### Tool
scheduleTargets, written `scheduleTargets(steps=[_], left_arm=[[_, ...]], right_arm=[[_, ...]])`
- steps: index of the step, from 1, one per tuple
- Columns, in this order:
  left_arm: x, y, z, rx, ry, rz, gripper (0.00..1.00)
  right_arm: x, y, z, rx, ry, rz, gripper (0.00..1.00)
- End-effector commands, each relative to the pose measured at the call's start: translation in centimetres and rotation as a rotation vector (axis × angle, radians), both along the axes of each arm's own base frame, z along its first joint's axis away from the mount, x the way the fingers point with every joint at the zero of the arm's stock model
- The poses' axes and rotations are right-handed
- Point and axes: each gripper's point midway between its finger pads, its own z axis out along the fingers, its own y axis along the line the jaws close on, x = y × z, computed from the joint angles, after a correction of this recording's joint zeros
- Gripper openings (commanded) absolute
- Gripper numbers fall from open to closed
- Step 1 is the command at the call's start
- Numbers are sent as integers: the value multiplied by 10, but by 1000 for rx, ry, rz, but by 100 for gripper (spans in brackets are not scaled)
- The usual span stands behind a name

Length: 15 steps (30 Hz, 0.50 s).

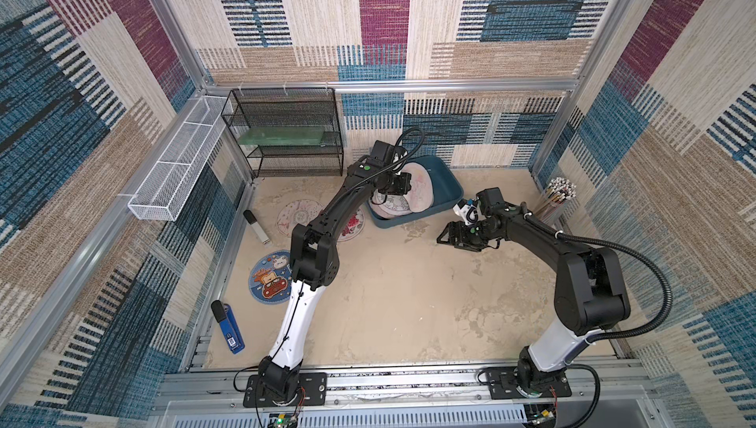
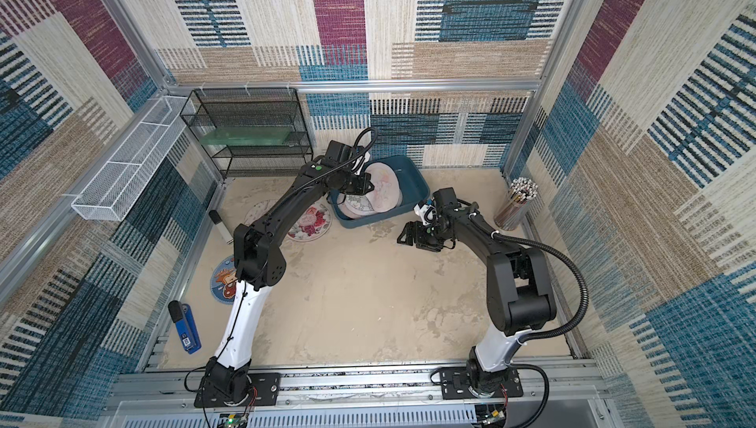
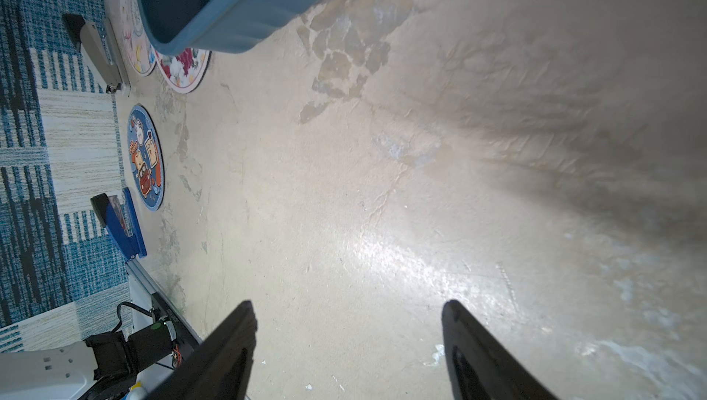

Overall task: Put the coasters into the storage box
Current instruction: Place the coaster in the storage box.

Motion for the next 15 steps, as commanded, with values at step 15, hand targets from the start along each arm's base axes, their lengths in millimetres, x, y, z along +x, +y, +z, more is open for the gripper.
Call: scheduleTargets(steps=[15], left_arm=[[34, 55, -68, 203, 4, 108, 10]], right_arm=[[8, -2, 12, 34, -10, -16, 80]])
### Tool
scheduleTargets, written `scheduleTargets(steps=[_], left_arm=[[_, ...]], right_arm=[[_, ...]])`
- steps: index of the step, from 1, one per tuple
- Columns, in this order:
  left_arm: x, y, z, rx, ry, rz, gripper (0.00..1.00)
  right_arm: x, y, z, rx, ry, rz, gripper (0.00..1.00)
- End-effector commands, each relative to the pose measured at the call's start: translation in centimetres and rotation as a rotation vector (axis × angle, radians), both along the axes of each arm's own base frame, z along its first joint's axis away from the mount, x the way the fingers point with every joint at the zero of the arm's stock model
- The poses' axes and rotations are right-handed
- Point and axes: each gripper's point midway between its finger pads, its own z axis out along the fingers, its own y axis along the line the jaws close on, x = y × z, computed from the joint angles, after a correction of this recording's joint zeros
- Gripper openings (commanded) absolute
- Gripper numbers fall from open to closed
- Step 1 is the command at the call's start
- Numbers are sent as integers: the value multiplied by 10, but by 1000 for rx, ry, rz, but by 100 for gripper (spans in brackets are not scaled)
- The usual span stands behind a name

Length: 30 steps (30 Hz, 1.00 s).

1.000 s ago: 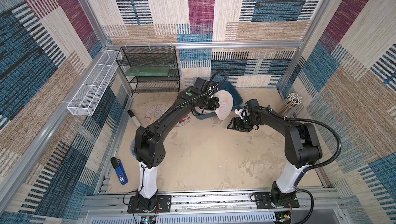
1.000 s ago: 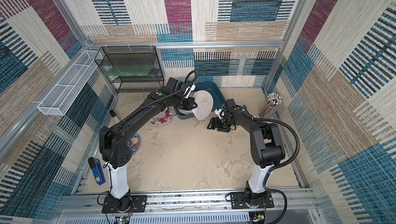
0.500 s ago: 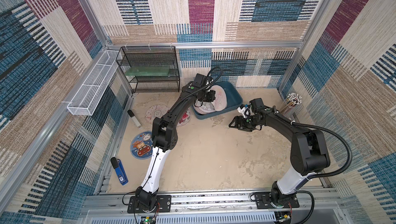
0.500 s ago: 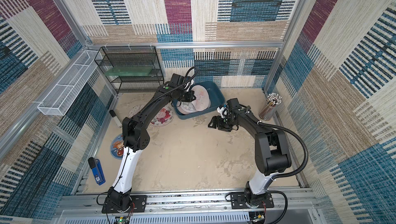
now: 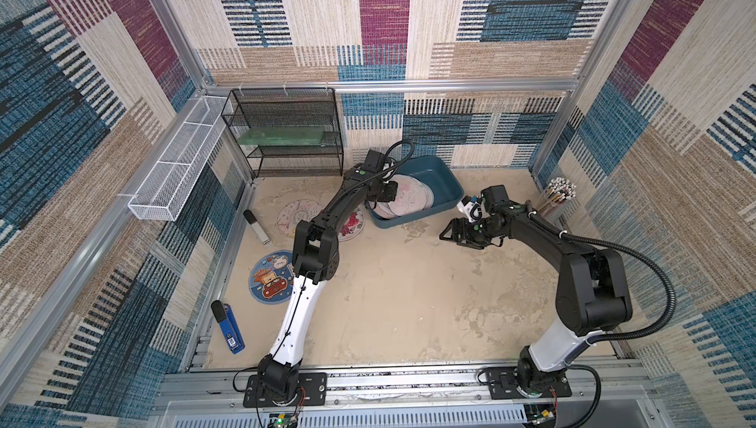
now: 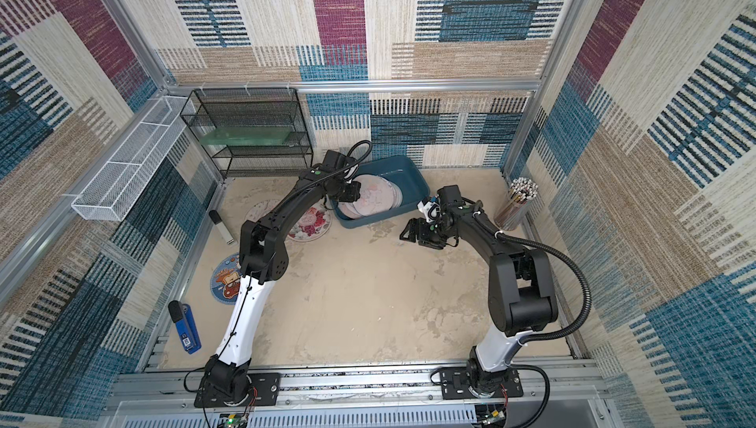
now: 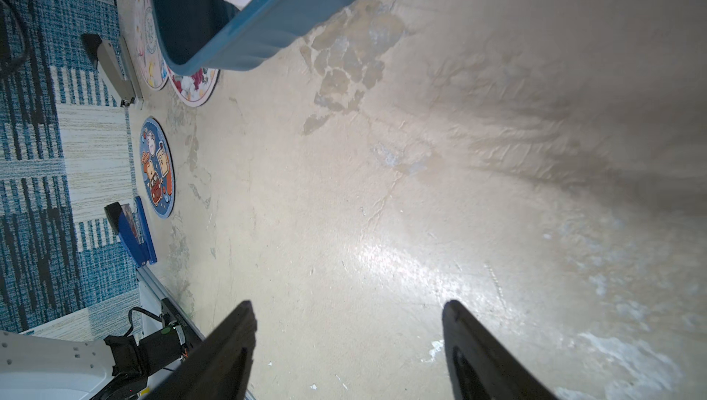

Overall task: Put the coasters into the storage box
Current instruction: Place the coaster in the storage box.

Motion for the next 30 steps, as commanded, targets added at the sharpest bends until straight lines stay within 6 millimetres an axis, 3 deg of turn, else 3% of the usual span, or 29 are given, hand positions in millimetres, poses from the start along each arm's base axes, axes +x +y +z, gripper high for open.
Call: scheduleTargets(steps=[1, 4, 7, 17, 22, 26, 30], left_arm=[[6, 10, -1, 56, -32, 7, 22], [5, 15, 5, 72, -39, 22, 48], [1, 20, 16, 85, -56, 31, 60], [-35, 42, 58, 75, -104, 48, 66], [-60, 77, 64, 40, -74, 115, 67], [-84, 115, 64, 18, -39, 194, 71], [-117, 160, 51, 46, 27, 305, 72]], right_arm=[[2, 3, 4, 17, 0, 3, 80], [3, 4, 3, 19, 2, 4, 80], [3, 6, 3, 23, 2, 8, 80], [6, 27, 2, 47, -15, 42, 80], [6, 45, 2, 62, -23, 72, 80], [5, 60, 0, 66, -27, 106, 81], [0, 77, -4, 73, -20, 144, 82]])
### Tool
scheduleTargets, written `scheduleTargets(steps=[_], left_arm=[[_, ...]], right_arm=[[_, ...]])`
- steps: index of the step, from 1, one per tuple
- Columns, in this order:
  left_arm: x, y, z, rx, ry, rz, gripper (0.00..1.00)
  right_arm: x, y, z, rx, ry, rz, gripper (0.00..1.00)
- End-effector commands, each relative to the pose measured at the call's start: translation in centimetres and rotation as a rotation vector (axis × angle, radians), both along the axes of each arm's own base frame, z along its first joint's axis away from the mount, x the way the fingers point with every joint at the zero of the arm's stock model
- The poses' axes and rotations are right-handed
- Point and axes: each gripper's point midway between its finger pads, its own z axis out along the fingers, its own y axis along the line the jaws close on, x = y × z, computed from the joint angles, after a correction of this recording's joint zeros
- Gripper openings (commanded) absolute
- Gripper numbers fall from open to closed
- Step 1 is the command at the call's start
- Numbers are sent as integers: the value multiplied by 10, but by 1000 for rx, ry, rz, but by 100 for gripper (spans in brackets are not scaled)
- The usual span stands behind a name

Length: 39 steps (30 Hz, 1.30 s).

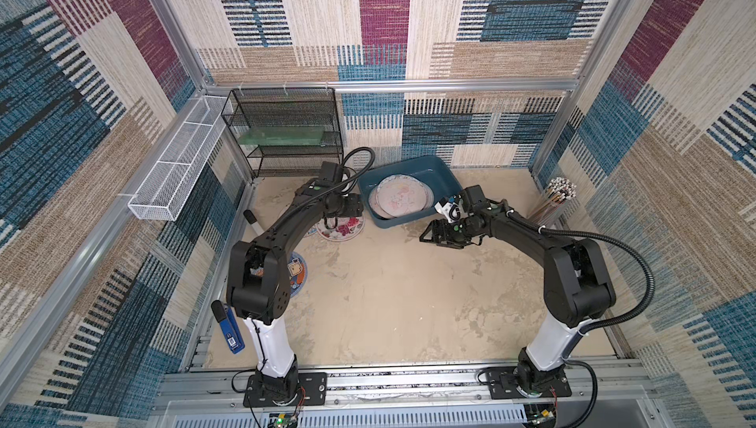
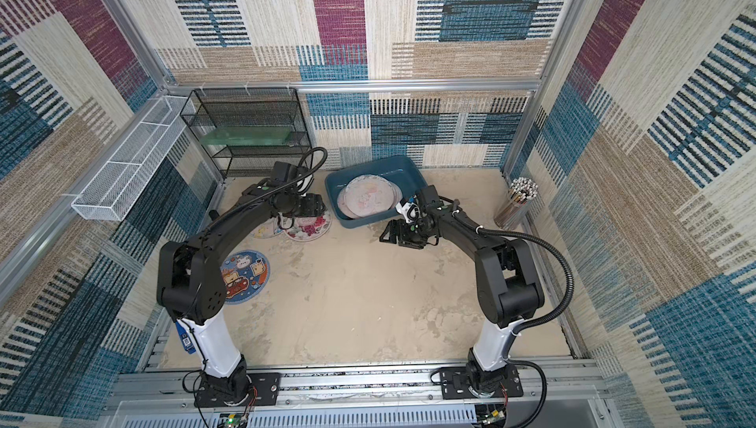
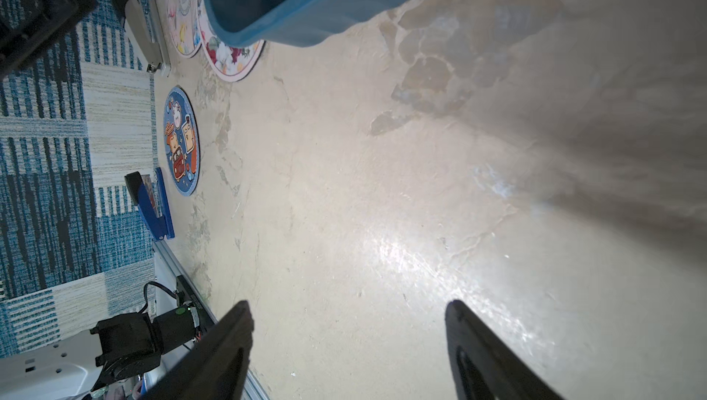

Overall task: Put the coasters into the storage box
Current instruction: Place the coaster in the storage box, then move the coaster to the center of the board.

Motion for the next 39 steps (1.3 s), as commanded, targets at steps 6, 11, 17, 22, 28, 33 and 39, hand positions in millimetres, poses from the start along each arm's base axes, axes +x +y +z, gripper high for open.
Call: scheduleTargets(steps=[6, 11, 17, 22, 28, 33, 39], left_arm=[[-60, 74, -24, 0, 120, 233, 73], [-89, 119, -40, -34, 179, 371, 74], [-120, 178, -55, -78, 226, 559, 78], [-146, 226, -68, -68, 255, 706, 83], [-170, 275, -89, -50, 286, 822, 86], [-166, 295, -97, -40, 277, 835, 86], [-154, 305, -116, -31, 292, 795, 86]], right_arm=[[3, 26, -1, 37, -17, 45, 82], [4, 32, -1, 43, -17, 66, 82], [2, 39, -2, 61, -17, 91, 83], [1, 46, -5, 85, -13, 113, 84], [0, 54, -4, 113, -17, 143, 85], [-2, 56, 0, 131, -23, 162, 85], [-1, 56, 6, 146, -42, 171, 85]])
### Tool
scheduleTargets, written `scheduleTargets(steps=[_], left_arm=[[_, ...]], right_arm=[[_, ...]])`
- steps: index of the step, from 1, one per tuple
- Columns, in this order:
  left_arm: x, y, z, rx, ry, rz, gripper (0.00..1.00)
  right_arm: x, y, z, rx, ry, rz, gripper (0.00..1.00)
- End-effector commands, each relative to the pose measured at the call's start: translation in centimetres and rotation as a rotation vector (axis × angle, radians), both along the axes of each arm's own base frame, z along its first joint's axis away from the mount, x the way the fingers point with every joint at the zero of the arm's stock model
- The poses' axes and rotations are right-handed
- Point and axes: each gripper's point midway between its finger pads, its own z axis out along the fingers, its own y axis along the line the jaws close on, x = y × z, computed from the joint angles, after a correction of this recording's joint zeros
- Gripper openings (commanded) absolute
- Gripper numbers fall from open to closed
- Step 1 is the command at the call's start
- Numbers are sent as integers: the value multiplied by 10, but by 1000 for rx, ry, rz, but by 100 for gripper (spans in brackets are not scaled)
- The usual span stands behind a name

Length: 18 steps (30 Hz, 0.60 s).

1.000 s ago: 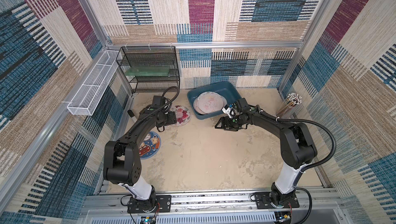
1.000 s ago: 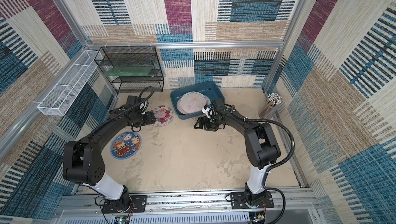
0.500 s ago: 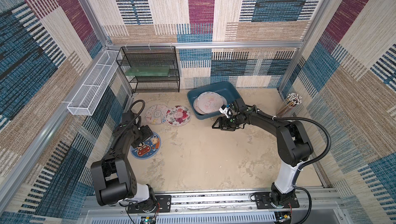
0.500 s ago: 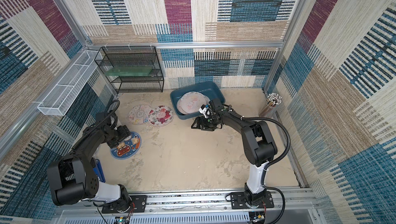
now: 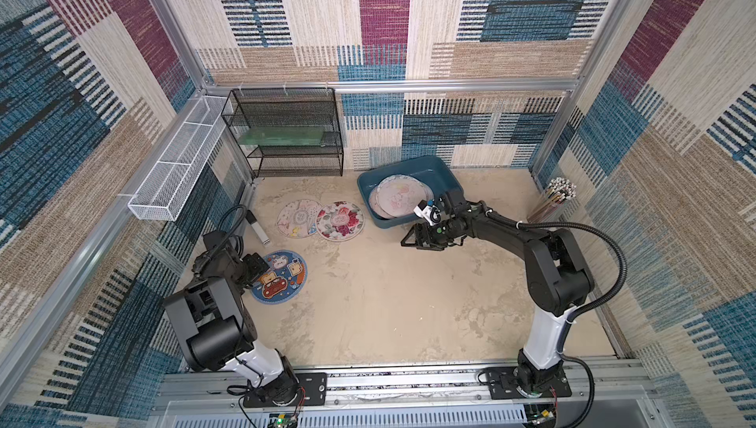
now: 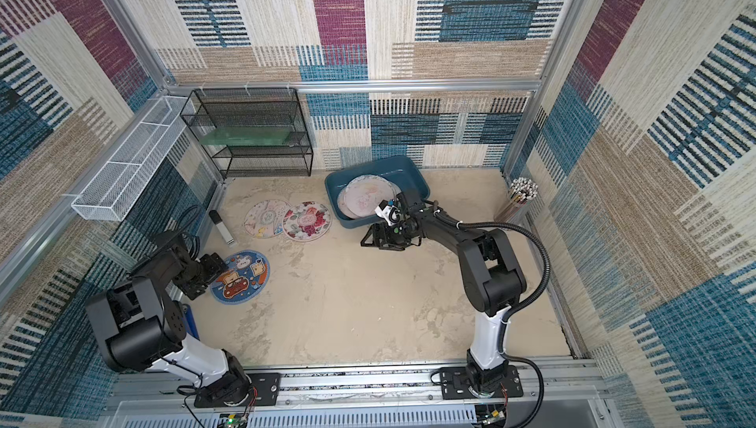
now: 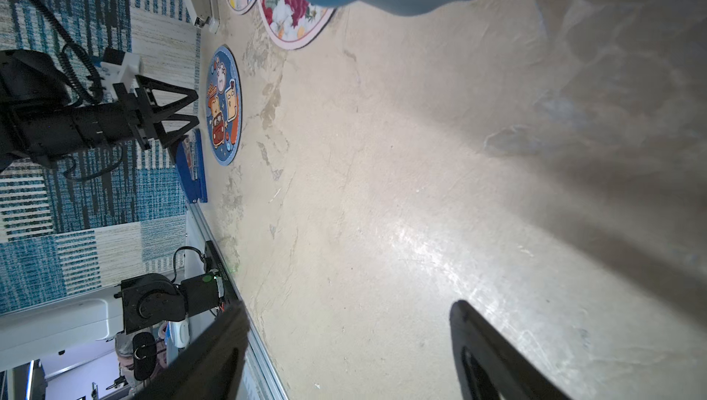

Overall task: Put the coasters into the storage box
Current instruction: Move the coaster to the center of the board.

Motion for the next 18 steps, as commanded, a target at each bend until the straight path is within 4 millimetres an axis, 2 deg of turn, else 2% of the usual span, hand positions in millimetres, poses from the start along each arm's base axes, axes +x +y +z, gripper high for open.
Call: scheduleTargets(steps=[1, 7, 11, 14, 16, 17, 18], left_arm=[[12, 10, -2, 34, -33, -46, 86], [17, 22, -15, 39, -22, -39, 86], [24, 26, -17, 40, -21, -55, 86], [23, 18, -21, 4, -15, -79, 86], [19, 5, -22, -17, -7, -114, 86], [17, -1, -23, -26, 1, -131, 88], [13, -7, -22, -23, 19, -150, 93]], right_arm=[[3, 3, 13, 37, -52, 21, 85], [4, -4, 18, 49, -63, 12, 85], [4, -10, 17, 59, -57, 2, 86], [6, -14, 15, 62, -52, -5, 86], [8, -17, 15, 64, -53, -10, 86], [9, -19, 15, 64, -52, -12, 86], [10, -20, 15, 64, -53, -12, 86]])
